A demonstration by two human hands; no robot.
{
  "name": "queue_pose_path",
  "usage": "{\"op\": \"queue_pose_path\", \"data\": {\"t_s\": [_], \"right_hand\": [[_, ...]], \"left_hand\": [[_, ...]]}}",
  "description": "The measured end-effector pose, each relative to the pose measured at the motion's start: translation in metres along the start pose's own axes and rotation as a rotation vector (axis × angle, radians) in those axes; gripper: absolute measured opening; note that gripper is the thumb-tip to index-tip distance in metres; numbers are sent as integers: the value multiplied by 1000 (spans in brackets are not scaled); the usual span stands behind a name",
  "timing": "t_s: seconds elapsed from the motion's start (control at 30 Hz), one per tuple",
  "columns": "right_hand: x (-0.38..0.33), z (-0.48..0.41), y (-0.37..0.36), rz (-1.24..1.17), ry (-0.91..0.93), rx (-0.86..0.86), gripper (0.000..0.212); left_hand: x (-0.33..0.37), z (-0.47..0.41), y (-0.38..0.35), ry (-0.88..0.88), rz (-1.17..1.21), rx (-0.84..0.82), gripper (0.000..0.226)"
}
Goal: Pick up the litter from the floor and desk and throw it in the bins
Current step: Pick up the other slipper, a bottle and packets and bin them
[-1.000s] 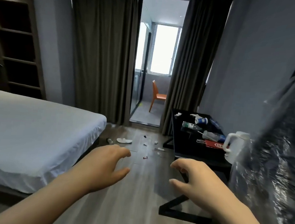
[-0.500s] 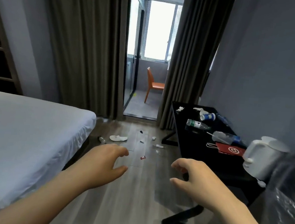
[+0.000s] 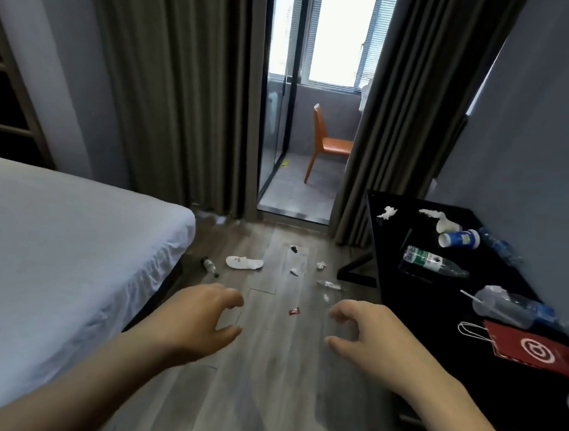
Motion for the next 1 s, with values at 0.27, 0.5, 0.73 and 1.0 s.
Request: {"op": "queue_pose_path", "data": {"t_s": [0.27,0.5,0.73,1.0], "right_hand": [[33,-156,-7,-15,-61,-8,38],[67,-284,-7,-93,-201,-15,35],[113,-392,-4,-154,-268,-21,36],[184,-545,-10,-205,-264,-65,37]], "left_hand": [[-68,-154,-13,-65,7,-12,39],[-125,-290,-11,-130,22,-86,38],[-143,-411,-30,-172,56,-162,40],[-171,-560,-60,-116,67,-179,38]]}}
Point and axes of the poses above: each hand's wrist, its own z-axis away from the middle knuckle, its own y-axis out of the back of the hand, x = y × z, the point moved 10 cm from there along -z, towards the middle knuckle, and after that the axes turned 2 degrees about -y, right-handed, at the moved point
